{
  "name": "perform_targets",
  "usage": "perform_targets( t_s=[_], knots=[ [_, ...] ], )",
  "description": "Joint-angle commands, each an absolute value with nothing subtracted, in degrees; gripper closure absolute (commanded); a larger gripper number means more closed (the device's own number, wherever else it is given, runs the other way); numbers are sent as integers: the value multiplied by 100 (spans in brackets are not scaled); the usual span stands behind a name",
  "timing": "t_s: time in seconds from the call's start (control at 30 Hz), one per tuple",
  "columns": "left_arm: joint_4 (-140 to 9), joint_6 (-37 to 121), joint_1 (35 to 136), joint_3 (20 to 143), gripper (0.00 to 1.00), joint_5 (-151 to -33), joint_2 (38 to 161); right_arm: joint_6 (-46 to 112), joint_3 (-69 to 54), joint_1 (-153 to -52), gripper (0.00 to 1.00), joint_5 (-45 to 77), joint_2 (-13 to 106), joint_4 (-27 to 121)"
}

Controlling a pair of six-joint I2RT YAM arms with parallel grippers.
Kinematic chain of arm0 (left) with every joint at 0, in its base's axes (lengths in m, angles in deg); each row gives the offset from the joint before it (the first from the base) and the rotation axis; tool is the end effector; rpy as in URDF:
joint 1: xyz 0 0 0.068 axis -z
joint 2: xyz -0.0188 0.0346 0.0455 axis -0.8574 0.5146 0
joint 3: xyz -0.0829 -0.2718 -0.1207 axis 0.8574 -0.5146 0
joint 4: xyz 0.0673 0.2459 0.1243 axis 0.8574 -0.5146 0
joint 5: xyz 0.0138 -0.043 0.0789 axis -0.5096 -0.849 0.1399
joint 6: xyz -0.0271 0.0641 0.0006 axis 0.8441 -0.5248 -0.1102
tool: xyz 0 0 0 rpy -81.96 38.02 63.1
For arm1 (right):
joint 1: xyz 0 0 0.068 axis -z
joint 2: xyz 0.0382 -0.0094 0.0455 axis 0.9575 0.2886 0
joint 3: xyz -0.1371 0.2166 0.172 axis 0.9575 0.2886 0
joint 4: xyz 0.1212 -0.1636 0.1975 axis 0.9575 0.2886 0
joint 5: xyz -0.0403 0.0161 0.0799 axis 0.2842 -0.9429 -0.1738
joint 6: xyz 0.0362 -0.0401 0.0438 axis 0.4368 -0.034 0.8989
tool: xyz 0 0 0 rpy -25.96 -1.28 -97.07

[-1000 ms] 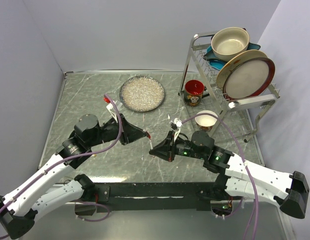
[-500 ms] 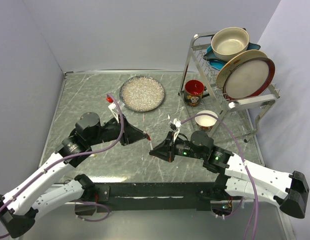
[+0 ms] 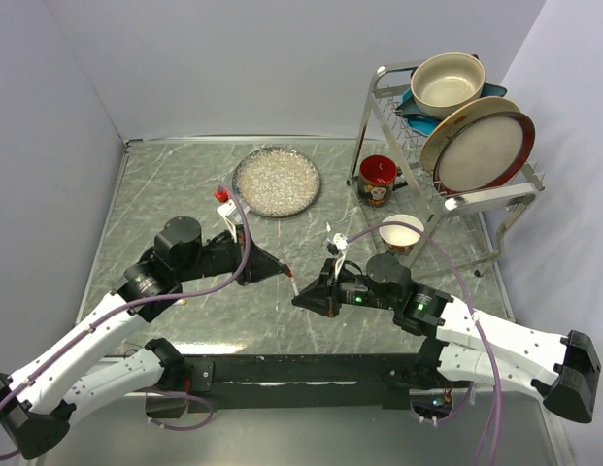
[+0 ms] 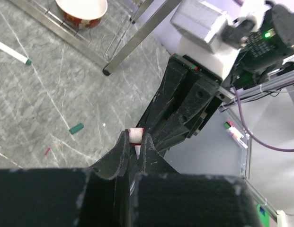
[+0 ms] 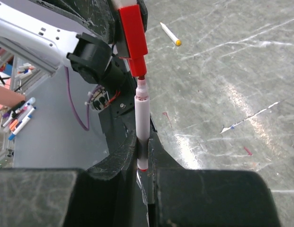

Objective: Insert the pens into the pen caps

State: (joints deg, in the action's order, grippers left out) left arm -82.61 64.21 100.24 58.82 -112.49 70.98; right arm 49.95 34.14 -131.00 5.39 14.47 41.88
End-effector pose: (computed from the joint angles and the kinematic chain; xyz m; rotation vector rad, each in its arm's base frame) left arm 0.1344 -0.1540 0.3772 0.5229 1.9225 -1.3487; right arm 0.1042 0.1993 0.3054 -0.8155 1.7602 1.2831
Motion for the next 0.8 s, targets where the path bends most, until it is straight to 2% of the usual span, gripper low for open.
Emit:
perform_targets(
  t_s=[0.0, 0.3, 0.47, 0.6, 0.67, 0.7, 0.77],
  knots=[
    [-8562, 6193, 10042, 6028, 99, -11507, 7243, 4843, 2919, -13115, 100, 556, 1524, 3907],
    [-8062, 6642, 10042, 5799, 99, -11824, 7314, 4870, 2883, -13115, 100, 600, 1691, 3952],
    [-8343, 6501, 10042, 5773, 98, -11955, 7340, 4800, 2945, -13115, 100, 723, 1586, 3934],
    [-8036, 6589, 10042, 5641, 58, -12254, 7296, 4650, 2936, -13115, 100, 619, 1577, 3898],
    [-7878, 6624, 10042, 5667, 52, -12176, 7217, 4615, 2875, -13123, 100, 504, 1621, 3925],
    [-7886, 6615, 10042, 5746, 44, -12071, 7191, 4641, 2866, -13115, 100, 469, 1639, 3899],
    [-7929, 6545, 10042, 5851, 41, -11904, 7155, 4667, 2883, -13123, 100, 381, 1648, 3881]
  ],
)
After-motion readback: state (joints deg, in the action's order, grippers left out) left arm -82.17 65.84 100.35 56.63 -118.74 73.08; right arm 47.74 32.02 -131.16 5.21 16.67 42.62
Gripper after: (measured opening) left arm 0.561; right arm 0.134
